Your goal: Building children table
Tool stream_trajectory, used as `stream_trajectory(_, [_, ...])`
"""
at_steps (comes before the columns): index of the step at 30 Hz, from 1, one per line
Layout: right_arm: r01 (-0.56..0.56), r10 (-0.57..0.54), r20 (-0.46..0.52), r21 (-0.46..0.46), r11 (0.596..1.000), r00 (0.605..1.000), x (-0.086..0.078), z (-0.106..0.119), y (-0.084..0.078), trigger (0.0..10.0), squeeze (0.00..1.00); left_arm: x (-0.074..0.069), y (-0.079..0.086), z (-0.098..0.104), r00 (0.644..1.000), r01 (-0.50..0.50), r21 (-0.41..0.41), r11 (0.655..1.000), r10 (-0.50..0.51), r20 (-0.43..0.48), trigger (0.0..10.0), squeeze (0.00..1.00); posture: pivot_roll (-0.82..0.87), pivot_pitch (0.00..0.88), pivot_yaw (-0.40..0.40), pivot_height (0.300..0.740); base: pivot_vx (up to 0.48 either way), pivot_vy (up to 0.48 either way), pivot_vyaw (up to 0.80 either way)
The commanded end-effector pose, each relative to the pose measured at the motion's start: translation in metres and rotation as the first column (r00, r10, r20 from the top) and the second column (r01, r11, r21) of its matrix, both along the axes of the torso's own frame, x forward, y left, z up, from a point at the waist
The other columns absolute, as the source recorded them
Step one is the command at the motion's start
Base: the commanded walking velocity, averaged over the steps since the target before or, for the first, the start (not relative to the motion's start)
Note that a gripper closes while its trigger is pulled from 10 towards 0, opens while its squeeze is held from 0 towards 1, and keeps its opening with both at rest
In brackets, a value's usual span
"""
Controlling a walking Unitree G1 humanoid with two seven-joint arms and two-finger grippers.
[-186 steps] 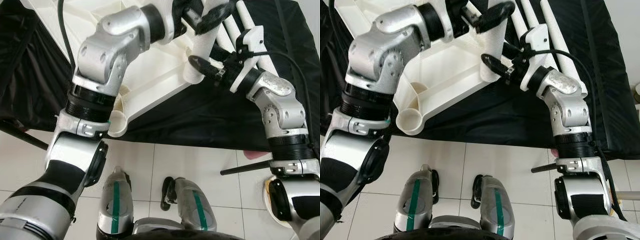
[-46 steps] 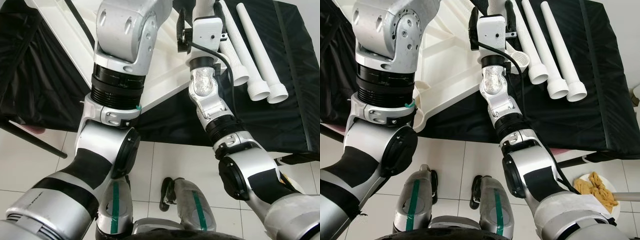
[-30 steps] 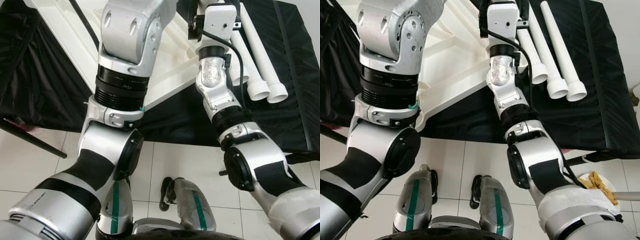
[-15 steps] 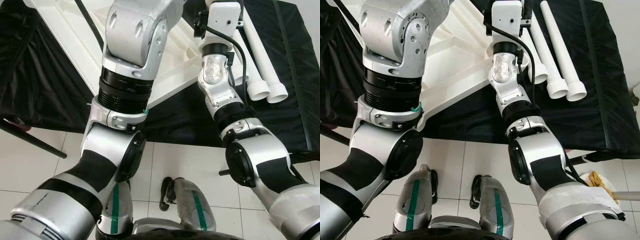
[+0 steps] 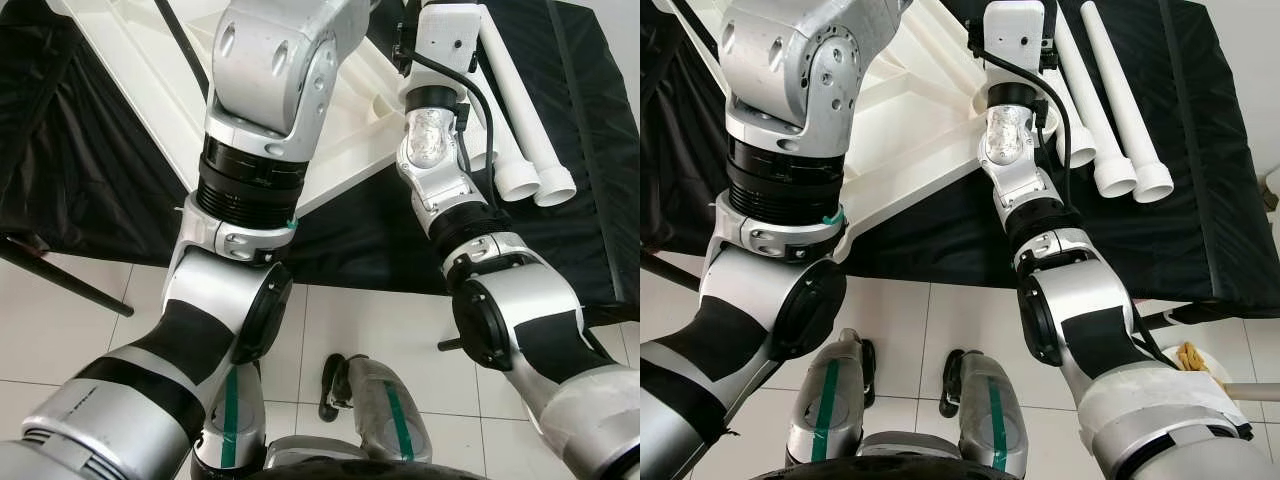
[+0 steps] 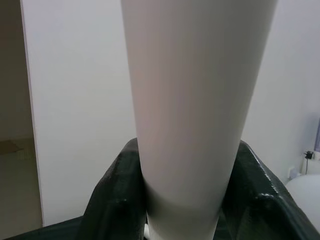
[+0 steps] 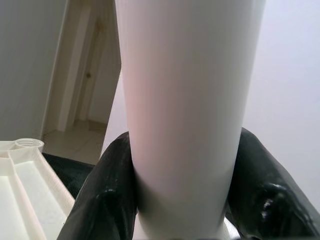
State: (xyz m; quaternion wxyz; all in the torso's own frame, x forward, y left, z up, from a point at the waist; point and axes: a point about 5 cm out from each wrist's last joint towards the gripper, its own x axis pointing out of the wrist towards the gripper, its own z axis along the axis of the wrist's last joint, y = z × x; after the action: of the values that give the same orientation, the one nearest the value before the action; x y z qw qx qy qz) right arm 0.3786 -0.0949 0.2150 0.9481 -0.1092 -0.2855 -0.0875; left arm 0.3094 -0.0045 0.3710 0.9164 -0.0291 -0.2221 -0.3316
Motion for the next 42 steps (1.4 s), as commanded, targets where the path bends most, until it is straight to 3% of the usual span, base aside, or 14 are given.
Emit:
stream_trajectory(1, [0.016, -0.016, -0.014, -0.019, 1.000, 1.000, 0.003, 0.001, -0.001, 10.0, 0.00, -0.006, -0.006, 0.001, 1.000, -0.023, -0.035, 0.999, 0.023, -0.008, 10.0, 1.00, 0.14, 0.035, -0.085, 0.740, 0.000, 0.000, 0.00])
stream_trajectory(10, [0.039, -0.037, -0.073, 0.024, 0.999, 0.997, 0.009, 0.002, -0.010, 10.0, 0.00, -0.015, -0.010, 0.005, 0.996, 0.067, -0.106, 0.992, -0.072, -0.044, 10.0, 1.00, 0.13, 0.040, -0.082, 0.740, 0.000, 0.000, 0.00])
stream_trajectory(11, [0.052, -0.049, -0.087, 0.035, 0.998, 0.995, 0.010, 0.002, -0.013, 10.0, 0.00, -0.017, -0.008, 0.010, 0.992, 0.103, -0.157, 0.982, -0.114, -0.062, 10.0, 0.79, 0.13, 0.041, -0.080, 0.740, 0.000, 0.000, 0.00])
stream_trajectory(13, [0.056, -0.052, -0.090, 0.039, 0.998, 0.995, 0.011, 0.002, -0.014, 10.0, 0.00, -0.018, -0.007, 0.012, 0.989, 0.114, -0.173, 0.978, -0.128, -0.069, 10.0, 0.79, 0.13, 0.041, -0.080, 0.740, 0.000, 0.000, 0.00])
stream_trajectory(14, [0.061, -0.057, -0.092, 0.047, 0.997, 0.994, 0.011, 0.002, -0.016, 10.0, 0.00, -0.017, -0.006, 0.012, 0.987, 0.123, -0.186, 0.975, -0.140, -0.082, 10.0, 0.00, 0.13, 0.042, -0.079, 0.740, 0.000, 0.000, 0.00])
stream_trajectory(22, [0.091, -0.076, -0.124, 0.122, 0.988, 0.989, 0.013, 0.004, -0.033, 10.0, 0.00, -0.017, 0.007, 0.000, 0.968, 0.146, -0.244, 0.959, -0.189, -0.164, 10.0, 0.00, 0.12, 0.048, -0.076, 0.740, 0.000, 0.000, 0.00])
stream_trajectory(24, [0.075, -0.054, -0.145, 0.148, 0.986, 0.988, 0.014, 0.003, -0.037, 10.0, 0.00, -0.002, 0.007, -0.008, 0.965, 0.119, -0.210, 0.970, -0.163, -0.206, 10.0, 0.00, 0.12, 0.051, -0.077, 0.740, 0.000, 0.000, 0.00])
stream_trajectory(26, [0.070, -0.045, -0.152, 0.162, 0.984, 0.987, 0.014, 0.002, -0.039, 10.0, 0.00, 0.003, 0.008, -0.011, 0.963, 0.109, -0.200, 0.974, -0.153, -0.221, 10.0, 0.00, 0.12, 0.051, -0.077, 0.740, 0.000, 0.000, 0.00])
stream_trajectory(29, [0.004, 0.034, -0.179, 0.205, 0.979, 0.983, 0.014, -0.001, -0.046, 10.0, 0.00, 0.013, 0.046, -0.045, 0.964, 0.002, -0.136, 0.991, -0.038, -0.263, 10.0, 0.00, 0.12, 0.053, -0.082, 0.740, 0.000, 0.000, 0.00])
stream_trajectory(32, [-0.027, 0.063, -0.187, 0.188, 0.982, 0.980, 0.012, -0.002, -0.050, 10.0, 0.00, 0.017, 0.055, -0.061, 0.955, -0.061, -0.094, 0.994, 0.031, -0.295, 10.0, 0.00, 0.12, 0.054, -0.083, 0.740, 0.000, 0.000, 0.00])
stream_trajectory(34, [-0.058, 0.101, -0.210, 0.201, 0.978, 0.973, 0.009, -0.007, -0.060, 10.0, 0.00, 0.021, 0.060, -0.085, 0.938, -0.134, 0.008, 0.991, 0.130, -0.320, 10.0, 0.00, 0.11, 0.055, -0.085, 0.740, 0.000, 0.000, 0.00])
stream_trajectory(39, [-0.074, 0.123, -0.227, 0.215, 0.974, 0.966, 0.007, -0.010, -0.066, 10.0, 0.00, 0.023, 0.061, -0.098, 0.927, -0.150, 0.051, 0.987, 0.159, -0.340, 10.0, 0.00, 0.11, 0.055, -0.085, 0.740, 0.000, 0.000, 0.00])
stream_trajectory(42, [-0.112, 0.174, -0.246, 0.248, 0.962, 0.954, 0.003, -0.014, -0.072, 10.0, 0.00, 0.024, 0.063, -0.113, 0.919, -0.176, 0.127, 0.976, 0.209, -0.334, 10.0, 0.00, 0.10, 0.057, -0.083, 0.740, 0.000, 0.000, 0.00])
